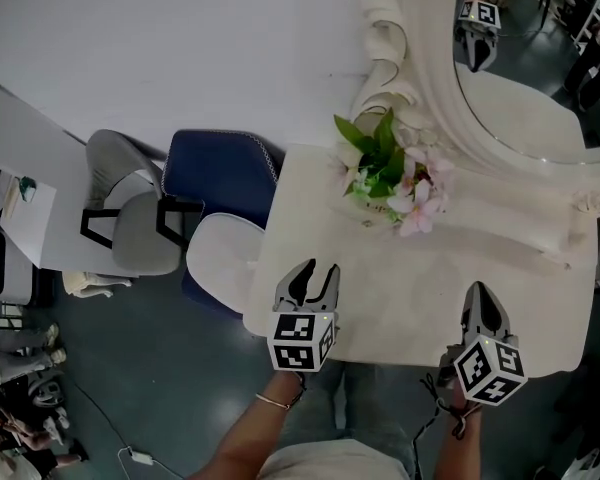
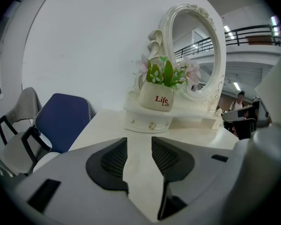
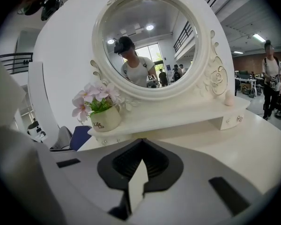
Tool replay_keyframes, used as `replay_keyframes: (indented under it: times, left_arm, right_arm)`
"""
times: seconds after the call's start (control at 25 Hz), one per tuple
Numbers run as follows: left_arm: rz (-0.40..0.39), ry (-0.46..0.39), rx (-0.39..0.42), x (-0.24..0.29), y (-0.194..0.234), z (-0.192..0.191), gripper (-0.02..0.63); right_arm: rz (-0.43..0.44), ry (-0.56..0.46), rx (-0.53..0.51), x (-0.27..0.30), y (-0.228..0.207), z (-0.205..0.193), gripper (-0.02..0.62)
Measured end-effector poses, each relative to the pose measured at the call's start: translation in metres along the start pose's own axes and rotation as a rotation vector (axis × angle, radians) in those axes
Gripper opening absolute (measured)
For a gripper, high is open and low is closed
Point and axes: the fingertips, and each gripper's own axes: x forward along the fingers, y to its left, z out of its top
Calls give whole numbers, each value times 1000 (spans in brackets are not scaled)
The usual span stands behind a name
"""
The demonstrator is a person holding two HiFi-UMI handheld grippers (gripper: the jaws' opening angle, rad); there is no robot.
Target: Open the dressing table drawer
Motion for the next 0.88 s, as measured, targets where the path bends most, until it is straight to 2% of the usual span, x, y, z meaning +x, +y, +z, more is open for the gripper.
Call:
replay_keyframes:
  times: [0.36, 0.88]
  left_arm:
    - [-27, 0, 1, 10, -13, 0, 161]
    - [-80, -3, 54, 48, -26, 12, 161]
  right_arm:
    - [-7, -6, -3, -6, 2, 1, 8]
    - [-62, -13, 12, -18, -8, -4, 8]
